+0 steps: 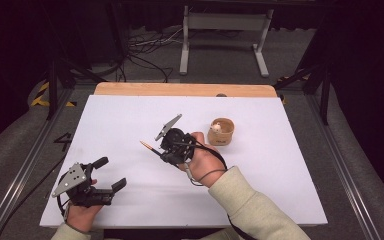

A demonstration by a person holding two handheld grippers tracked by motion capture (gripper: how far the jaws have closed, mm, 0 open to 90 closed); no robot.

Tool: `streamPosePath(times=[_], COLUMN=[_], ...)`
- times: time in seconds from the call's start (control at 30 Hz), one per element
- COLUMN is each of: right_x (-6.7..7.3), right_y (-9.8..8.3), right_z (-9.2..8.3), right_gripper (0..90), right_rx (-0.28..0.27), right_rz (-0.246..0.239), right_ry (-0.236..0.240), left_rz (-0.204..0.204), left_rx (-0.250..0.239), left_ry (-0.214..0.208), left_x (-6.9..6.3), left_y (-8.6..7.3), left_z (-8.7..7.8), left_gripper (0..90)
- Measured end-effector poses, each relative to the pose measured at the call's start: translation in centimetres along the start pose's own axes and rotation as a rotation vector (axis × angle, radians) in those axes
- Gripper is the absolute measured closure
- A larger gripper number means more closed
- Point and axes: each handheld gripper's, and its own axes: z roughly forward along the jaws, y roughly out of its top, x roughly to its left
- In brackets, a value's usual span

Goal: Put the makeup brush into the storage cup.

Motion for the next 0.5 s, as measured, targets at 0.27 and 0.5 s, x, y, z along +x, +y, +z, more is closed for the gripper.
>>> streamPosePath(times=[0.27,0.5], right_x=[-0.2,-0.8], right_y=[-0.8,-2.6], right_z=[-0.9,-2.1], right_gripper=[83.5,83.6], right_rx=[-0.081,-0.198], right_rz=[0.026,0.091], right_ry=[-0.024,-0.051], left_rz=[0.001,0.001], left_rx=[0.002,0.004], left_ry=[-0.002,-0.002], left_x=[0.0,0.0], left_y=[0.0,0.0], left_z=[0.0,0.0], left_gripper=[1.6,1.6])
